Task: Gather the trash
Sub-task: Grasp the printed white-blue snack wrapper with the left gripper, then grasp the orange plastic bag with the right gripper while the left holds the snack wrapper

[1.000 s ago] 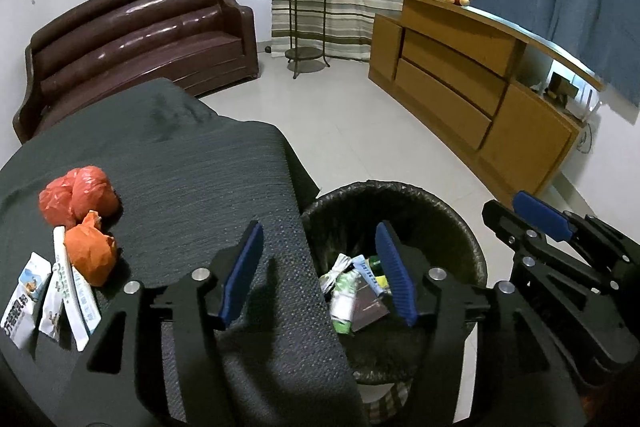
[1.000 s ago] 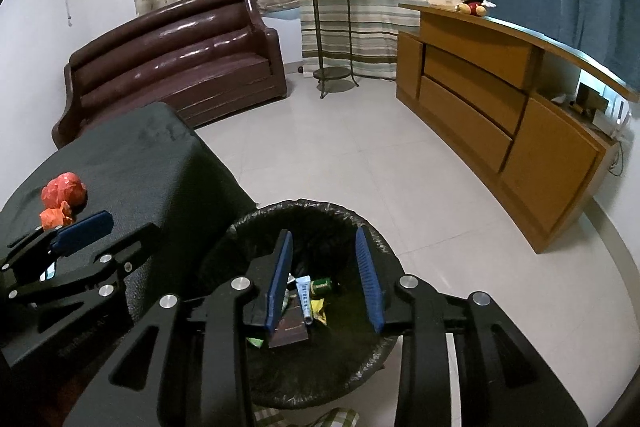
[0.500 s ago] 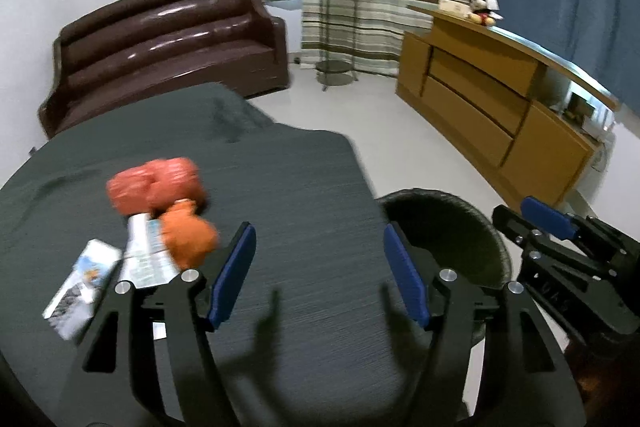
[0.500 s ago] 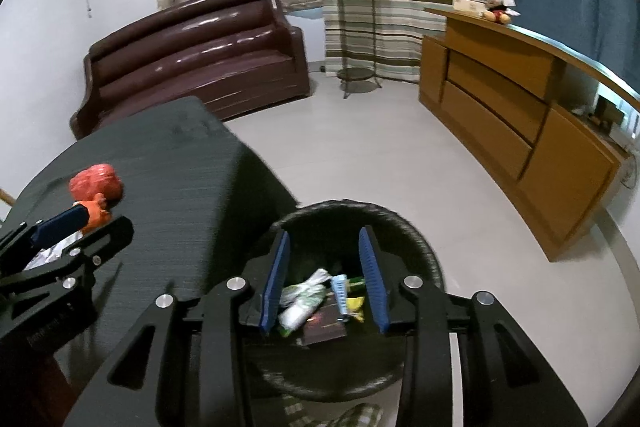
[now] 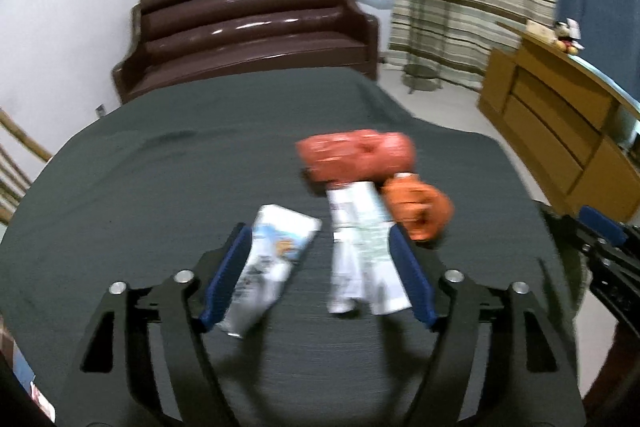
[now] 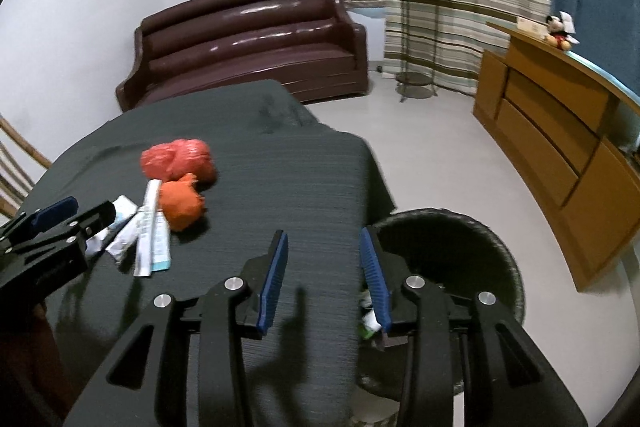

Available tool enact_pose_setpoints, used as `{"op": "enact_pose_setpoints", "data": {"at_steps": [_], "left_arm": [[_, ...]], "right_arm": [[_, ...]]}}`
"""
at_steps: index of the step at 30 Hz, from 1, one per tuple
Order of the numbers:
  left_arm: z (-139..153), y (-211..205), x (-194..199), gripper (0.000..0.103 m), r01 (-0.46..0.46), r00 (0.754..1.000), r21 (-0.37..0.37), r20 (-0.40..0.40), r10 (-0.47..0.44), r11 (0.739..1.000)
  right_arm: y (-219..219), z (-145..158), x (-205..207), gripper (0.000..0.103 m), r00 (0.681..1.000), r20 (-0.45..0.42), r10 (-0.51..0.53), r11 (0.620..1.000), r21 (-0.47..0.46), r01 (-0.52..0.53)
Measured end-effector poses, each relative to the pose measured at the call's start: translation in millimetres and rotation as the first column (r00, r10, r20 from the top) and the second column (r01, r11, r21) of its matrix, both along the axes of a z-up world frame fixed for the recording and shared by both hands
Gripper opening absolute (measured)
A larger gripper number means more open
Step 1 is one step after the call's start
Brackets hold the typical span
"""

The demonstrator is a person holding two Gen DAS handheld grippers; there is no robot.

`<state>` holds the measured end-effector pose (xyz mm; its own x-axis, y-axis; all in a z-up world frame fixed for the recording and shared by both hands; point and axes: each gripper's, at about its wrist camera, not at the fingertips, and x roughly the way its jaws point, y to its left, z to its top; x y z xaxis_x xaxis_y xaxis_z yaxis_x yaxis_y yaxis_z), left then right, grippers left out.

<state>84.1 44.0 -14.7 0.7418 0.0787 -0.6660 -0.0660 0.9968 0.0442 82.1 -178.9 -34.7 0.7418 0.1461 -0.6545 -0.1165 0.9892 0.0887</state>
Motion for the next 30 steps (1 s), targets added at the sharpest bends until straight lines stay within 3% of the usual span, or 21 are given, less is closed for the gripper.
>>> {"op": "enact_pose_setpoints", "data": {"at_steps": [6, 14, 19, 21, 22, 30], "left_arm": [[-15, 27, 11, 0.072, -0.035, 0.997, 0.013, -0.061, 0.036, 0.999], [-29, 38, 28, 0.072, -0.007, 0.987, -0.048, -0.16, -0.001, 0.999], [-34, 47, 30, 0.053, 0.008, 0.982, -0.071, -0.186, -0.021, 0.997], [-34, 47, 29, 0.042, 0.018, 0.983, -0.069, -0.179, -0.031, 0.997], [-35, 48, 28, 0.032, 0.023, 0.984, -0.069, -0.174, -0.034, 0.997], [-29, 62, 18, 0.031, -0.001, 0.991, -0.113, -0.129, -0.014, 0.994]], "right_arm": [[26, 0, 4, 0.039, 0.999, -0.006, 0.045, 0.999, -0.008, -0.045], [47, -1, 15, 0.04, 0.997, -0.025, 0.08, 0.997, -0.014, -0.08], [61, 1, 20, 0.04, 0.995, -0.024, 0.101, 0.995, -0.015, -0.101], [65, 3, 22, 0.04, 0.994, -0.022, 0.11, 0.994, -0.013, -0.111], [68, 3, 24, 0.04, 0.993, -0.022, 0.117, 0.993, -0.011, -0.117], [87, 4, 35, 0.043, 0.987, -0.028, 0.156, 0.988, -0.005, -0.156]]}}
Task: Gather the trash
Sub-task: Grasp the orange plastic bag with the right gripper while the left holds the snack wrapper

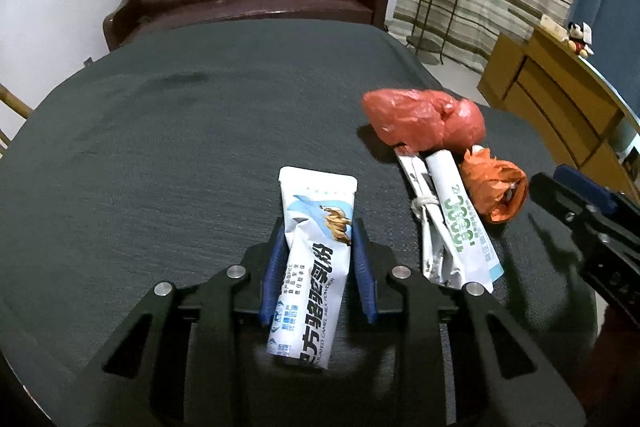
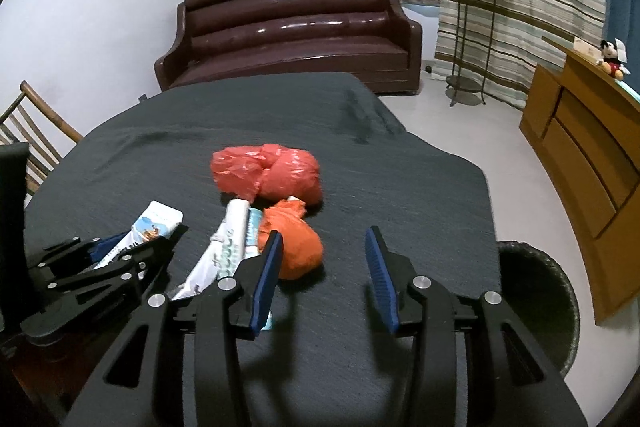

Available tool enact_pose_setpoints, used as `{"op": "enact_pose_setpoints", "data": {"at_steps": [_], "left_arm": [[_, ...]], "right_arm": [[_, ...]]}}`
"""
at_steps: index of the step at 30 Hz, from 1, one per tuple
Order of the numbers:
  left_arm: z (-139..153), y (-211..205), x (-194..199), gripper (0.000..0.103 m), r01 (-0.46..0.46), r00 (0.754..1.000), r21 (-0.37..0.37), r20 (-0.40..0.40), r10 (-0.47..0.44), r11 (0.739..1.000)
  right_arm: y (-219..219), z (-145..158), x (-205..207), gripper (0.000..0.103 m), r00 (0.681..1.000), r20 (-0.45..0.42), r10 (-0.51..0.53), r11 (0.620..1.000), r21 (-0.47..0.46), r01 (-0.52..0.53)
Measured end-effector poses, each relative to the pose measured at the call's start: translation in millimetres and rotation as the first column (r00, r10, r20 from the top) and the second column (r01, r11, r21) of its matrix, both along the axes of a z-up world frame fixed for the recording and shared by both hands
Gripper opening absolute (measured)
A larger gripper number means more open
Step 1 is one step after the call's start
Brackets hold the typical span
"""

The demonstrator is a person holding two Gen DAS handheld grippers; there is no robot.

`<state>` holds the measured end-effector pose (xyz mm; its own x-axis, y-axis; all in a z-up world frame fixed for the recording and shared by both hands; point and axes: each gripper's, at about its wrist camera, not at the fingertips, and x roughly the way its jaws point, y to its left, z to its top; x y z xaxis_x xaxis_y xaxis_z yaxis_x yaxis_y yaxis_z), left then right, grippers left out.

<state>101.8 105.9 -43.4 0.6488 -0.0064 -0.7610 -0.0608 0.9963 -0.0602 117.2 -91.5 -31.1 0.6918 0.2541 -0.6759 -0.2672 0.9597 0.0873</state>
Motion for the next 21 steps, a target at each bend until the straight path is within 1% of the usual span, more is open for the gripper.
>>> {"op": "enact_pose_setpoints", "data": {"at_steps": [5, 7, 12, 17, 21], "left_arm": [[11, 12, -7, 0.031, -0.032, 0.999, 0.026, 0.044, 0.03, 0.999], [14, 19, -10, 0.031, -0.044, 0.998, 0.026, 0.055, 0.043, 0.999], [16, 26, -8, 0.031, -0.065, 0.996, 0.018, 0.063, 0.064, 0.998], [14, 24, -7, 0.031, -0.065, 0.996, 0.006, 0.06, 0.065, 0.998], [12, 22, -5, 0.031, -0.062, 0.997, -0.005, 0.053, 0.062, 0.998]], "right_arm": [[9, -4, 8, 0.043, 1.0, -0.017, 0.019, 1.0, -0.007, -0.02], [11, -5, 10, 0.043, 0.999, -0.026, 0.026, 1.0, -0.005, -0.026], [18, -8, 17, 0.043, 0.999, -0.038, 0.033, 0.999, -0.019, -0.034], [27, -14, 22, 0.043, 0.998, -0.062, 0.033, 0.999, -0.036, -0.035], [27, -17, 24, 0.041, 0.997, -0.075, 0.029, 0.999, -0.041, -0.033]]}}
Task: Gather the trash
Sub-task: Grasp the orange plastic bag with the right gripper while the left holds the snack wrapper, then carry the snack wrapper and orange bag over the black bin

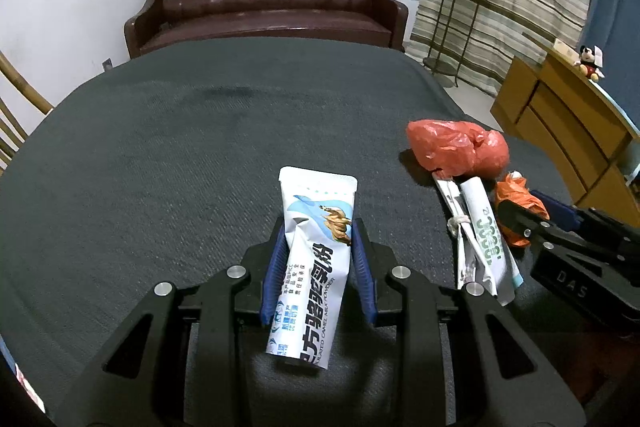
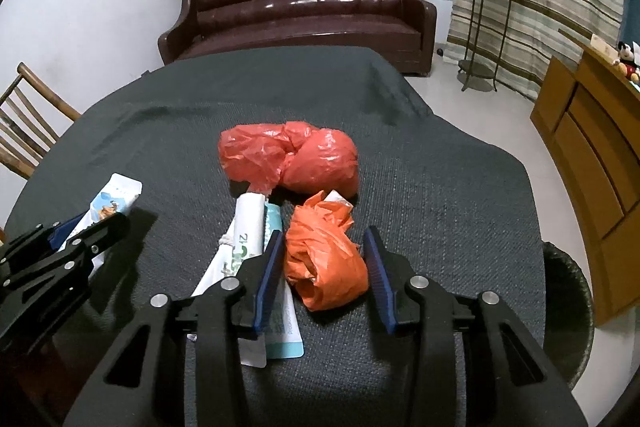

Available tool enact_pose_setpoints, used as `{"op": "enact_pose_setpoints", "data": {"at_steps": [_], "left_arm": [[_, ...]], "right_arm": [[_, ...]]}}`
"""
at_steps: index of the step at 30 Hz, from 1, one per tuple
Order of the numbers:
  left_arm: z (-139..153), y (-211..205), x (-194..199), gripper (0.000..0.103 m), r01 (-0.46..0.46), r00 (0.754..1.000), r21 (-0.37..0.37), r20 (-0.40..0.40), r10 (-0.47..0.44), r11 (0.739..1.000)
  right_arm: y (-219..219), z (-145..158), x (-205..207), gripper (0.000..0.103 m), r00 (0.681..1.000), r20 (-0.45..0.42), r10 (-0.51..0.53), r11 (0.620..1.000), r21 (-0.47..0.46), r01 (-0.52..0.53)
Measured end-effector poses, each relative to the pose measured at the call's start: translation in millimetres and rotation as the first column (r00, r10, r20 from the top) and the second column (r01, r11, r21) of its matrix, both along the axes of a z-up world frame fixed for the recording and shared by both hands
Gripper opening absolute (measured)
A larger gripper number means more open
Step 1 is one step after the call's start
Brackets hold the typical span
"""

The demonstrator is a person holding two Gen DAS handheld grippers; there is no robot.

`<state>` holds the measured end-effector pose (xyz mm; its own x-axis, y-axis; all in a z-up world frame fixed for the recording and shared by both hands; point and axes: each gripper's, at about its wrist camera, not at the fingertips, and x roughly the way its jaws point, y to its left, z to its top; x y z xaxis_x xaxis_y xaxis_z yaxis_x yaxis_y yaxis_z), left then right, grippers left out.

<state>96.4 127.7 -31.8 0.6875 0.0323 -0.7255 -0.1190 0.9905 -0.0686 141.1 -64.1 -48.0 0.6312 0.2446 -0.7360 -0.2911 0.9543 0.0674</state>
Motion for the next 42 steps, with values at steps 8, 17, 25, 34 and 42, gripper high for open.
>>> {"op": "enact_pose_setpoints", "data": {"at_steps": [8, 17, 25, 34, 42], "left_arm": [[0, -1, -2, 0.031, 0.006, 1.0, -0.01, 0.009, -0.006, 1.0], [9, -18, -16, 0.031, 0.028, 0.998, -0.014, 0.049, -0.027, 1.0], [18, -58, -28, 0.031, 0.088, 0.993, -0.017, 0.08, -0.086, 0.996], [22, -118, -35, 0.031, 0.199, 0.975, 0.002, 0.099, -0.198, 0.98], [19, -168, -37, 0.031, 0.282, 0.953, 0.023, 0.11, -0.282, 0.959]], "right_arm": [[-2, 0, -7, 0.039, 1.0, 0.012, -0.01, 1.0, 0.001, 0.01], [-25, 11, -30, 0.039, 0.996, 0.066, -0.052, 0.999, -0.004, 0.052], [-66, 19, -55, 0.039, 0.986, 0.097, -0.132, 0.991, -0.003, 0.133], [-123, 19, -72, 0.039, 0.965, 0.11, -0.237, 0.971, -0.004, 0.239], [-159, 16, -78, 0.039, 0.946, 0.117, -0.303, 0.952, 0.005, 0.305]]}}
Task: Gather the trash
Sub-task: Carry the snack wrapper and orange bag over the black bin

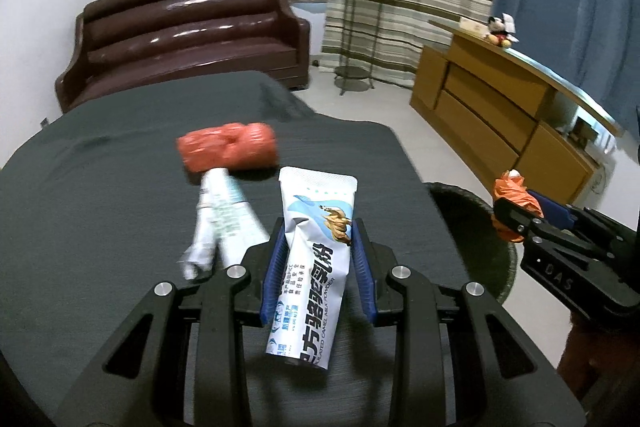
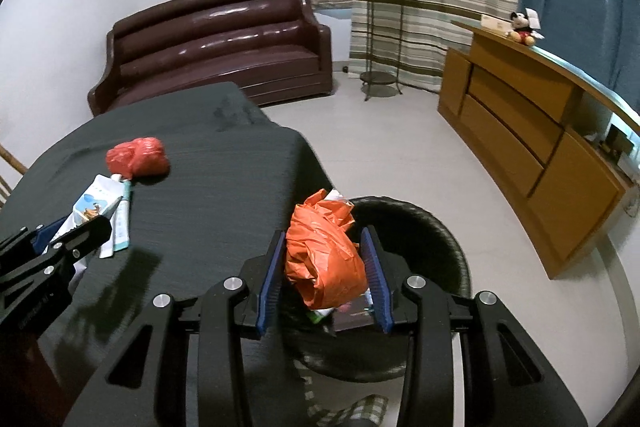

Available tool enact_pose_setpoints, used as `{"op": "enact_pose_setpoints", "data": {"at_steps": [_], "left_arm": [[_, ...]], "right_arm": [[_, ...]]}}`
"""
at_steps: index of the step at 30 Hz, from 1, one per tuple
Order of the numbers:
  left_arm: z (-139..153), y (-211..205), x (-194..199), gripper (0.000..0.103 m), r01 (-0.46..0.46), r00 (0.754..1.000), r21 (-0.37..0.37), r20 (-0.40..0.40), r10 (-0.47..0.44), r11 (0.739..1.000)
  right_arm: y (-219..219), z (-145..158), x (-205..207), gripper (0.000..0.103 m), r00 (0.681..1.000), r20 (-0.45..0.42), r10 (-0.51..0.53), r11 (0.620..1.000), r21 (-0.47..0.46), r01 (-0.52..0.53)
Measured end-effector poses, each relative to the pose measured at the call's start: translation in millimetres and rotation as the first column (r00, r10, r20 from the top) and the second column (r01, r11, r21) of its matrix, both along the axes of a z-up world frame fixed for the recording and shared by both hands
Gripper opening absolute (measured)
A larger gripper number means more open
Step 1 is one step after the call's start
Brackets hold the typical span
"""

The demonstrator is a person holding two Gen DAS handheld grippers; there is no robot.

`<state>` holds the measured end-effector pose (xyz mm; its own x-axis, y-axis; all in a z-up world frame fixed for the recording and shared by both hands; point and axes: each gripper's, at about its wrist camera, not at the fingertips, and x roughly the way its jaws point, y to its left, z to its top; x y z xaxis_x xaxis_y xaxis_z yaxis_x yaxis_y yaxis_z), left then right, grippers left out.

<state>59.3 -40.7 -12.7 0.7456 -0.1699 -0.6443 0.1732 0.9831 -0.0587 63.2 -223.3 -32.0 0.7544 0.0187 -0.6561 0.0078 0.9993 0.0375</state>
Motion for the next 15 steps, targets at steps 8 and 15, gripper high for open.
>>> {"op": "enact_pose_setpoints", "data": {"at_steps": [8, 15], "left_arm": [[-7, -43, 2, 0.031, 0.065, 0.998, 0.022, 0.005, -0.065, 0.998], [-14, -73, 12, 0.031, 0.096, 0.995, 0.038, -0.003, -0.096, 0.995]], "right_arm": [[-27, -4, -2, 0.039, 0.998, 0.008, -0.055, 0.999, 0.0, 0.055], [-43, -9, -2, 0.039, 0.996, 0.013, -0.087, 0.996, -0.006, 0.088]]}}
